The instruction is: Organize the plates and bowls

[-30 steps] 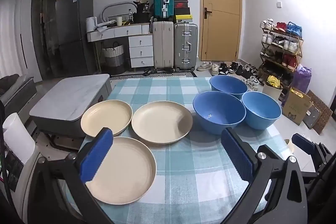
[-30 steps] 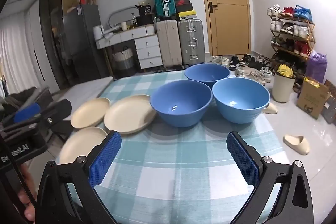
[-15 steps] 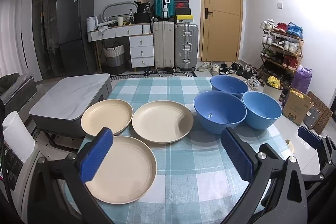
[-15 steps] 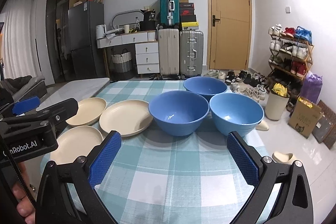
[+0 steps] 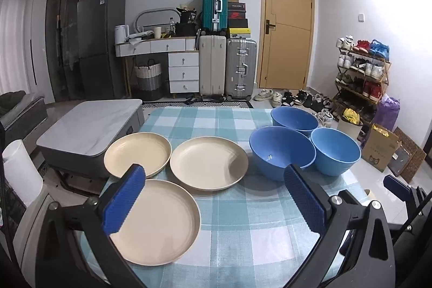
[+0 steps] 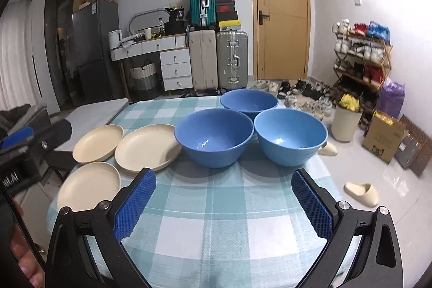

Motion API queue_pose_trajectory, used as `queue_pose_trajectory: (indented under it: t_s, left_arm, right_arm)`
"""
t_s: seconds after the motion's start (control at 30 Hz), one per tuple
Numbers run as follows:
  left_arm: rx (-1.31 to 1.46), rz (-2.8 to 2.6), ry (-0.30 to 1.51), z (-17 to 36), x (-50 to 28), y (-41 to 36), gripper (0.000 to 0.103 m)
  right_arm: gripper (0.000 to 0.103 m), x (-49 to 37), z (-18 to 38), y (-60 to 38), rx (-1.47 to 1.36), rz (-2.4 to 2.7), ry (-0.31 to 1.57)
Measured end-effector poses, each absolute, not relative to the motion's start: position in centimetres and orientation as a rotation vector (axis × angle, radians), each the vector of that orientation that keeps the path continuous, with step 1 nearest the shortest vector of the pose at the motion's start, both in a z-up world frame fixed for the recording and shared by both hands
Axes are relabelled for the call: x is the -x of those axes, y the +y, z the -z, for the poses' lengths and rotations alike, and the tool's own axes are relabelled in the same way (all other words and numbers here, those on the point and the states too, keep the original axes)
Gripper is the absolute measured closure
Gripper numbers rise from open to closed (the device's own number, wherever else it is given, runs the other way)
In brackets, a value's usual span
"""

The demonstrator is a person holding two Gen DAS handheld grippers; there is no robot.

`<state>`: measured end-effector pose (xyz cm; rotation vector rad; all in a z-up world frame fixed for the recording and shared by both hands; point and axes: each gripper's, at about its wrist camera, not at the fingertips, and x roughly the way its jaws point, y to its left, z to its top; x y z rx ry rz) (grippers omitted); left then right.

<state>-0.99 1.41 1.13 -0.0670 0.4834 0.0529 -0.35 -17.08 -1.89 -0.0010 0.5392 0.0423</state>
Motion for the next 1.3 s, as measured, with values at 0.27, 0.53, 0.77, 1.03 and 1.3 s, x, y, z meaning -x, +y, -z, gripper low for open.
queue_pose_trajectory:
  t_s: [0.27, 0.53, 0.77, 1.03, 1.3]
  left_arm:
    - [0.033, -0.062, 0.527, -0.6, 0.5, 0.8, 0.000]
    - [0.026, -0.062, 0.543, -0.4, 0.7, 0.7, 0.000]
    - [0.010, -0.053, 0.539, -0.4, 0.9, 0.3, 0.000]
    - [0.019, -0.042, 0.553, -0.4, 1.0, 0.0, 0.000]
    - [0.025, -0.033, 0.550, -0.6, 1.1, 0.1, 0.000]
  right_arm:
    - [0.001, 0.8, 1.9, -16.5, 0.010, -0.089, 0.525]
    - [0.001, 1.4, 1.7, -15.7, 0.061, -0.119, 0.498]
    - [0.001, 1.4, 1.8, -15.2, 0.063, -0.128, 0.514]
    - [0.001, 1.1, 1.8, -15.9, 0.046, -0.107, 0.529]
    - [0.001, 1.2, 1.9, -16.1, 0.044, -0.108, 0.538]
